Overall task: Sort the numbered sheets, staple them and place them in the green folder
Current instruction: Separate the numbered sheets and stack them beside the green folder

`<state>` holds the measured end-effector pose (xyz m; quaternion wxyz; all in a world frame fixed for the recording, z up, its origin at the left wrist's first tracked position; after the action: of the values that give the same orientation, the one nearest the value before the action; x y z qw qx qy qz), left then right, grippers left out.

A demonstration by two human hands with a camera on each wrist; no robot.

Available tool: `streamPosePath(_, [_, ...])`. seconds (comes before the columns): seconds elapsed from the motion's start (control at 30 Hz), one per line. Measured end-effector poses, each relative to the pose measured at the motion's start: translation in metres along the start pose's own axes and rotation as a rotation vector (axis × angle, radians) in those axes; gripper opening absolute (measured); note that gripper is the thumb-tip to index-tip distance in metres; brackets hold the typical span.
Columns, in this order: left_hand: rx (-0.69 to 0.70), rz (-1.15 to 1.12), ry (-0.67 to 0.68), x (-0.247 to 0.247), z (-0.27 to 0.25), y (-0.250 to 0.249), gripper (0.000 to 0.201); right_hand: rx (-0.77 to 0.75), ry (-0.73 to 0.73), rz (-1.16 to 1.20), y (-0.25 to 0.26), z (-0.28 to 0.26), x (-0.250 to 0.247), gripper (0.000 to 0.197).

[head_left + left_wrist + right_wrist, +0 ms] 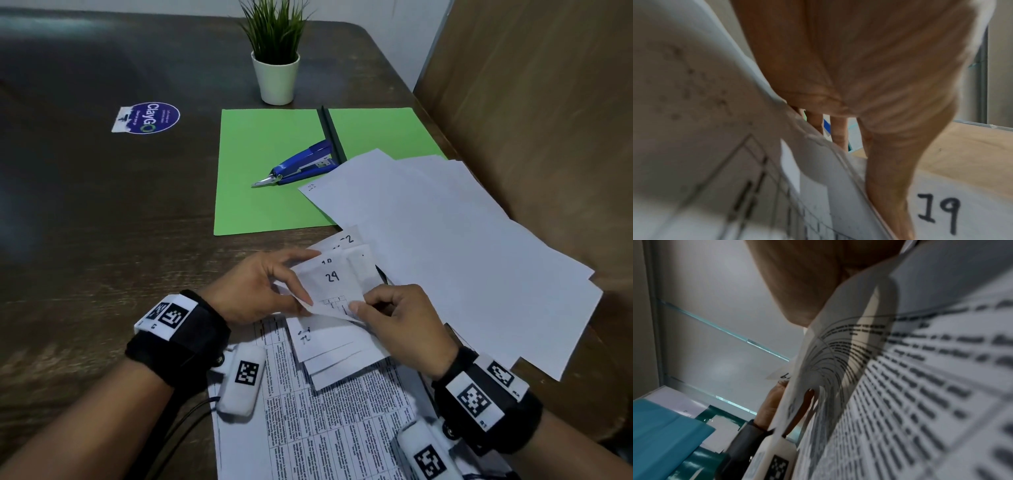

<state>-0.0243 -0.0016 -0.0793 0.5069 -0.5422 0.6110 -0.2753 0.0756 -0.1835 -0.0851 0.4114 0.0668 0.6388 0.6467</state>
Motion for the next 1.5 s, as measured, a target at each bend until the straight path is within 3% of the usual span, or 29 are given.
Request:
streamPosePath(0.1, [-0.024,0.011,-0.011,-0.005,0.001,0.001,0.025,0.006,-0.064,0.009,-0.004,0.002,-0.007,0.029])
streamPosePath(0.17, [-0.046,-0.003,-0.045,-0.01,0.002,0.002,0.01,0.014,-0.11,0.07,-0.006,0.003,-0.011,0.026])
streamPosePath(0.37, [-0.009,-0.034,-0.093,-0.013,0.004,0.003,0.018,-0.174,0.021,0.082,0.008,0.001,-0.001,0.005])
streamPosePath(0.5, [0.001,-0.086,-0.122,-0.017,0.003,0.004,0.008,-0.204,-0.007,0.047,0.005,0.0,-0.003,0.006])
streamPosePath(0.63, [-0.029,-0.183,-0.111,-0.015,0.0,0.001,0.034,-0.197,-0.059,0.046,0.003,0.0,-0.006,0.014])
streamPosePath(0.73, [-0.066,-0.265,-0.156,-0.015,0.004,0.005,0.031,-0.185,-0.075,0.061,0.004,0.0,-0.006,0.018])
streamPosePath(0.83, [-0.043,-0.297,-0.172,-0.016,0.008,0.007,0.014,-0.195,-0.023,0.077,0.009,-0.001,-0.004,0.013])
streamPosePath(0.93, [-0.036,-0.288,-0.17,-0.017,0.007,0.008,0.016,-0.211,0.08,0.095,0.022,-0.005,0.004,0.009])
streamPosePath(0.97, [-0.033,-0.251,-0.169,-0.017,0.007,0.007,0.017,-0.224,0.104,0.096,0.028,-0.006,0.005,0.019])
streamPosePath(1.03, [-0.036,-0.137,-0.168,-0.017,0.007,0.009,0.025,-0.21,0.144,0.101,0.032,-0.008,0.007,0.04])
streamPosePath(1.1, [-0.062,-0.037,-0.163,-0.017,0.007,0.012,0.042,-0.19,0.137,0.116,0.033,-0.008,0.006,0.047])
streamPosePath(1.23, [-0.082,-0.045,-0.15,-0.015,0.006,0.009,0.06,-0.093,0.022,0.134,0.02,-0.005,0.002,0.01])
streamPosePath(1.4, [-0.109,-0.102,-0.107,-0.01,0.003,0.007,0.063,0.014,0.037,-0.042,-0.001,-0.005,0.002,0.077])
streamPosePath(1.5, [-0.059,-0.039,-0.142,-0.012,0.002,0.004,0.057,0.027,0.033,-0.037,-0.007,-0.005,0.003,0.086])
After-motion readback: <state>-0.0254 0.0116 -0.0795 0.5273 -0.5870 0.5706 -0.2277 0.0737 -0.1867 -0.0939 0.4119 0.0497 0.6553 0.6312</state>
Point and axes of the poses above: each hand's wrist, its own z-axis towards the middle knuckle, its own x-axis out of the palm, y = z × x, the point moved 7 cm from there along z, towards the middle knuckle, and after that the axes turned 15 degrees about -x, right-handed, at the moved point
